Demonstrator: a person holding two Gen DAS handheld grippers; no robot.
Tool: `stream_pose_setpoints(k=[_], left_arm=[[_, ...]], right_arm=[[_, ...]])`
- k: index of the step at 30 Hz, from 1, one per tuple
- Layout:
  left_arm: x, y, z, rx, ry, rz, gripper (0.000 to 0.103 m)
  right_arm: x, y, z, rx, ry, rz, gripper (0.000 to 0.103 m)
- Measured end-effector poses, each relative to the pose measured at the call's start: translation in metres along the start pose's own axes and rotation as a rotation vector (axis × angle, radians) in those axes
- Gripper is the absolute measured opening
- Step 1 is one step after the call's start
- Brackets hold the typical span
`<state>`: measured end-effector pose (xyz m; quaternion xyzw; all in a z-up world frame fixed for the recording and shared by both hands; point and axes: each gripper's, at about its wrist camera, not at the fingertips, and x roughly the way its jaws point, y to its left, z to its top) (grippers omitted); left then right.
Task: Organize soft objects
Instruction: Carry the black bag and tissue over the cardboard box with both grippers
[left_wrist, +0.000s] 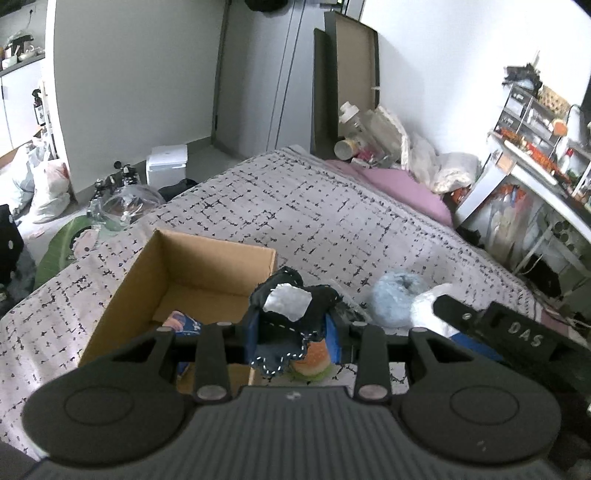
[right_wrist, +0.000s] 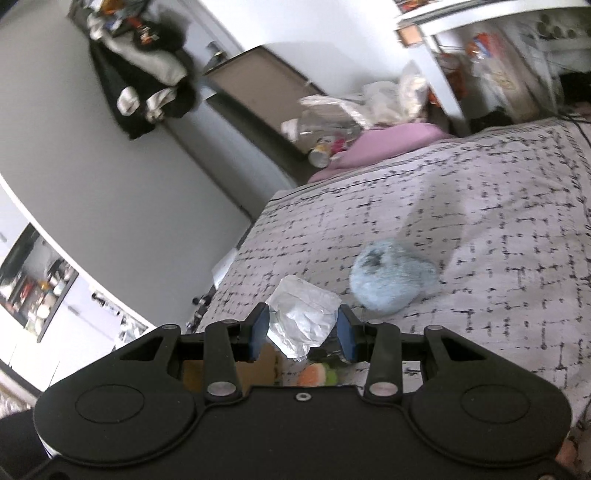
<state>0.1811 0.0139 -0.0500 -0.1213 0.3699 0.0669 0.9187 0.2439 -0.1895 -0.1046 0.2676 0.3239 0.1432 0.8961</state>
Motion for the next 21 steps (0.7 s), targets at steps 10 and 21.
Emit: stream_pose_setpoints(k=[10, 21], left_arm=[[-0.012, 0.039, 0.003, -0.05, -0.012, 0.044, 0.036], [-0.01, 0.078, -0.004, -0.11, 0.002, 0.037, 0.036]], right_arm=[[0.005, 0.031, -0.012, -0.121, 0.027, 0.069, 0.04], [0.012, 0.061, -0.029, -0.228, 0.076, 0.124, 0.04]])
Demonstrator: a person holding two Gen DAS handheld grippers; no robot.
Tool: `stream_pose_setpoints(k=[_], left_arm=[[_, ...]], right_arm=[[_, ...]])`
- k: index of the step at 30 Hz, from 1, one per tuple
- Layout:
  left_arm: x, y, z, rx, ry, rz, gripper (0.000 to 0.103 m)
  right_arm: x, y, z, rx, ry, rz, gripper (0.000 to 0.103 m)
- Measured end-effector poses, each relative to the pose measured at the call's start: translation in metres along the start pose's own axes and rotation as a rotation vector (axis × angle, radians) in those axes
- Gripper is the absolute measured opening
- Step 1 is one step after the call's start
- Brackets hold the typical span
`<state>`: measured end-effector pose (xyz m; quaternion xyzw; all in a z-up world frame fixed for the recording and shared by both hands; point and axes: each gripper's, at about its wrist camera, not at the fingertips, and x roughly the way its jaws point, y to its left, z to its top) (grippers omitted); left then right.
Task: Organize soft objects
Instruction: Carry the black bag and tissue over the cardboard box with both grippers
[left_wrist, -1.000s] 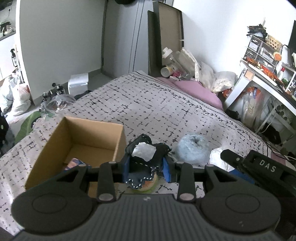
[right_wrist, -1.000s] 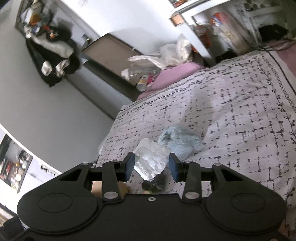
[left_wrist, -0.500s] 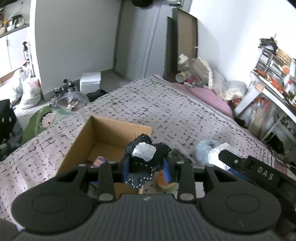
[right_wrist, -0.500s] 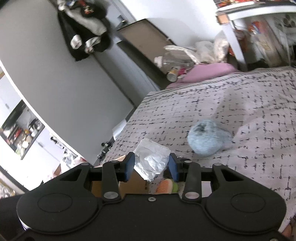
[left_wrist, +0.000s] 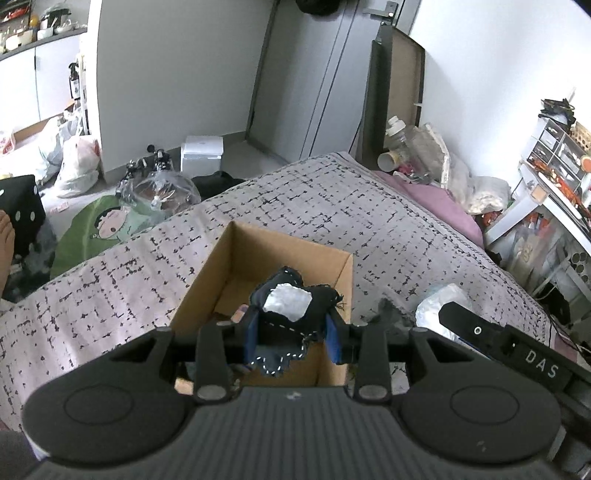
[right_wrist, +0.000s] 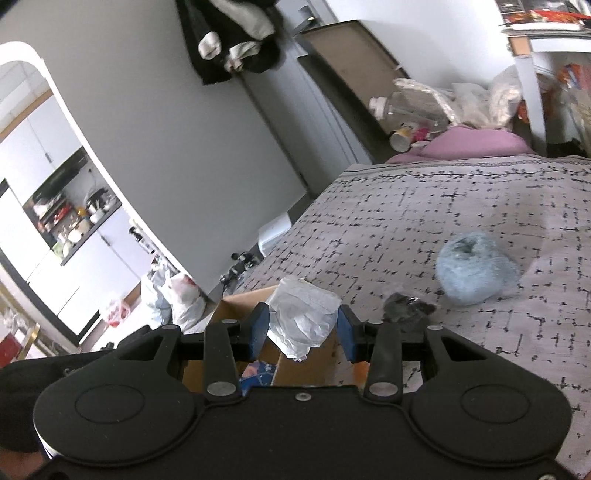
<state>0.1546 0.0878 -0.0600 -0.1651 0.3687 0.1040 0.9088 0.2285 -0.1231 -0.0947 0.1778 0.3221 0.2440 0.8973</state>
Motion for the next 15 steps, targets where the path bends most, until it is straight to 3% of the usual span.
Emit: stream_pose_setpoints(k=[15], left_arm=[[0.037, 0.019, -0.012, -0.051, 0.102, -0.073, 0.036]], right_arm=[[0.017, 0.022, -0.008, -0.066, 0.032, -0.02, 0.04]])
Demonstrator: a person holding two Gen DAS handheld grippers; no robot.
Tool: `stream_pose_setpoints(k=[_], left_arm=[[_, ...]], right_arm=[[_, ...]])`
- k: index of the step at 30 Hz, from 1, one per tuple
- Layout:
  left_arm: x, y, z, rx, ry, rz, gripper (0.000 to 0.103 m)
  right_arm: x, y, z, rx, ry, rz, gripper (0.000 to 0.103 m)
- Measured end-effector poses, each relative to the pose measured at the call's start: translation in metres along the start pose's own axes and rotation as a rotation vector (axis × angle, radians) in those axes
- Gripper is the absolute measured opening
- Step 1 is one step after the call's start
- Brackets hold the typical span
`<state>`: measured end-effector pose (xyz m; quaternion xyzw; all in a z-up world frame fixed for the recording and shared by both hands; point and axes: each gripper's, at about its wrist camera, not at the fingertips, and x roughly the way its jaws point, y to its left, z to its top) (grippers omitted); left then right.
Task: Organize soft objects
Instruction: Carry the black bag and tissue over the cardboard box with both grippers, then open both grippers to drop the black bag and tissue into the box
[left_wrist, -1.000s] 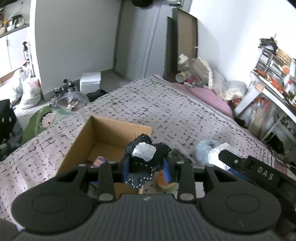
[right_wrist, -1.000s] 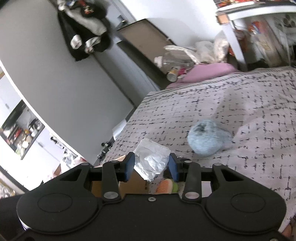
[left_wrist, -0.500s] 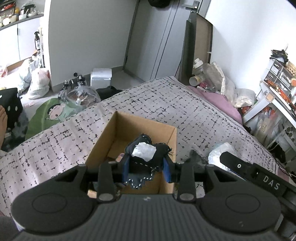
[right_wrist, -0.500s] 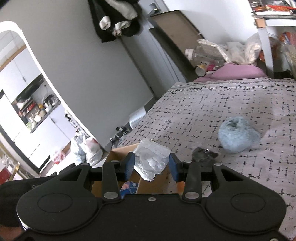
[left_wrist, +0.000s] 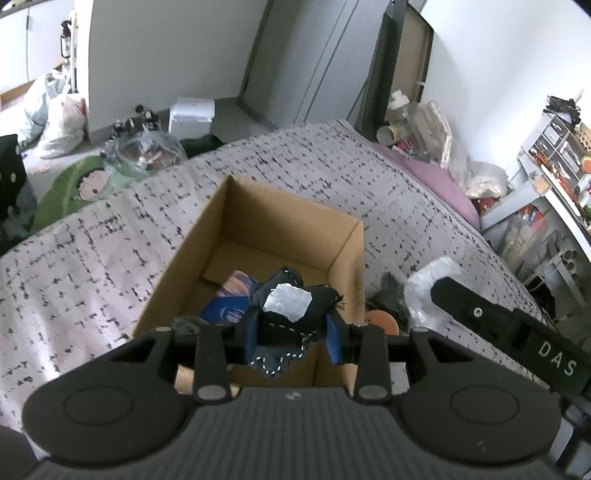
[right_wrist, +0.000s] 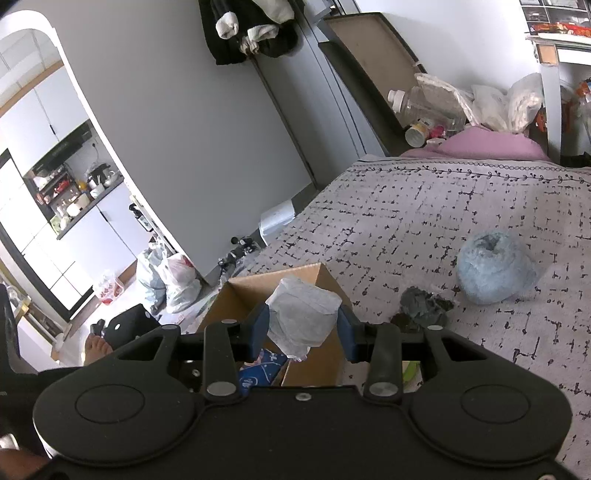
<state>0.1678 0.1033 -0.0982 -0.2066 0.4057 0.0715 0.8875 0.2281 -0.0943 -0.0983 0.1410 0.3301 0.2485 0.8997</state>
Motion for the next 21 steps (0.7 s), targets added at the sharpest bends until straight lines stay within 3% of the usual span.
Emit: stream_pose_setpoints(k=[8, 21], left_arm=[[0.01, -0.001, -0.004, 0.005, 0.041, -0.051, 0.045], [0.005, 0.016, 0.004, -0.039, 0.026, -0.055, 0.06]], right_arm=[[0.008, 0.001, -0.001, 0.008, 0.01, 0.001, 0.04], [0.018, 0.006, -0.003, 0.025, 0.03, 0.02, 0.04]])
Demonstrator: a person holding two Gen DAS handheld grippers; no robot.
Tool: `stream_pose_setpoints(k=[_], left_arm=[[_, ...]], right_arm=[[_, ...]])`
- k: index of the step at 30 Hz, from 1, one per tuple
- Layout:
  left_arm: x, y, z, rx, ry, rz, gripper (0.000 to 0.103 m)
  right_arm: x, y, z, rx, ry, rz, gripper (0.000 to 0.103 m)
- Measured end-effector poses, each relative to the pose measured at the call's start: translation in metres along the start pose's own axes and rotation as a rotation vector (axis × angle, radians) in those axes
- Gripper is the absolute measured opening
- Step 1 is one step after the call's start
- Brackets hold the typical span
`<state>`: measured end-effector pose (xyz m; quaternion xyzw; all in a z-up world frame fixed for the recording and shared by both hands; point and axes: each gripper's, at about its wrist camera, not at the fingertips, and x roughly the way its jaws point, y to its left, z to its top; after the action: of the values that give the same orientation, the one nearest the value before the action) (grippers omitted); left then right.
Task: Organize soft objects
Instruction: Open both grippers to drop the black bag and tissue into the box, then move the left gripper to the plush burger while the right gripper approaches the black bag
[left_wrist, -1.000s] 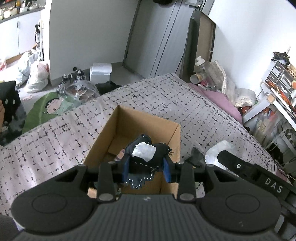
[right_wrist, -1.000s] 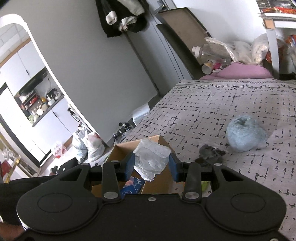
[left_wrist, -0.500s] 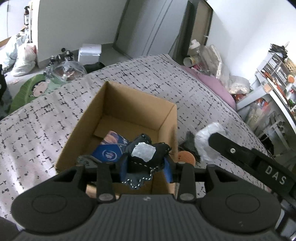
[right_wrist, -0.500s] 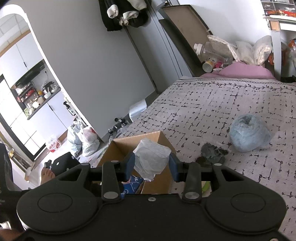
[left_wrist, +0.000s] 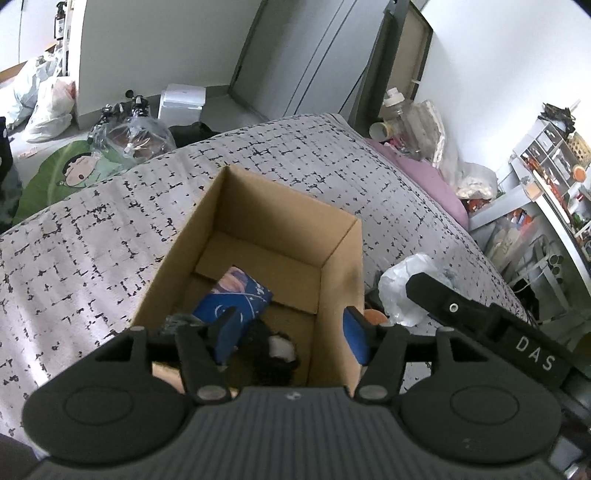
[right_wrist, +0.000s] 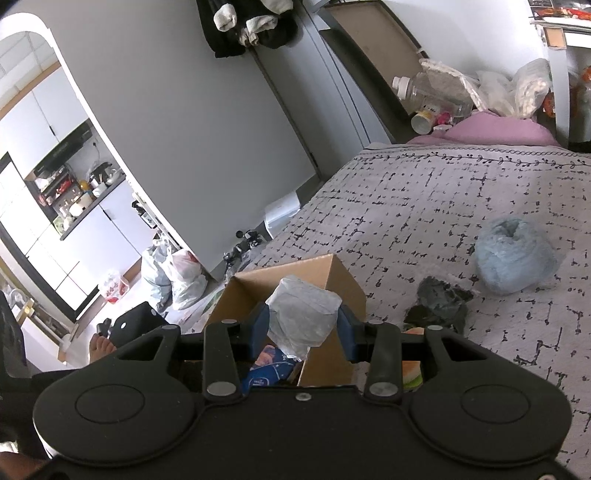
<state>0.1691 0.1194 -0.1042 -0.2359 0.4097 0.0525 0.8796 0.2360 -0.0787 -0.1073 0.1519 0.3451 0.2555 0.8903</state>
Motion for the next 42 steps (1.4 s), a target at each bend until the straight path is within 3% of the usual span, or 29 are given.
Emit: stream_pose_setpoints(k=[12, 14, 22, 26, 35, 42], left_arm=[[-0.011, 0.022, 0.012, -0.031, -0.022, 0.057, 0.06], [-0.014, 0.025, 0.014, -0.03, -0.026, 0.064, 0.06], [-0.026, 0.025, 0.016, -0.013, -0.061, 0.103, 0.061], [-0.031, 0.021, 0.014, -0.001, -0.085, 0.102, 0.069], [-0.034, 0.004, 0.013, 0.036, -0.081, 0.13, 0.088], [-0.034, -0.021, 0.012, 0.071, -0.089, 0.128, 0.09]], right_arm=[[0.014, 0.017, -0.004, -0.011, 0.05, 0.034, 0.043], [0.013, 0.019, -0.003, 0.002, 0.046, 0.047, 0.052], [0.004, 0.006, 0.004, 0.078, 0.027, -0.015, 0.064], [0.003, -0.004, 0.004, 0.125, 0.038, -0.055, 0.081], [-0.011, -0.027, 0.007, 0.22, 0.032, -0.081, 0.089], [-0.021, -0.048, 0.011, 0.312, 0.022, -0.083, 0.089]])
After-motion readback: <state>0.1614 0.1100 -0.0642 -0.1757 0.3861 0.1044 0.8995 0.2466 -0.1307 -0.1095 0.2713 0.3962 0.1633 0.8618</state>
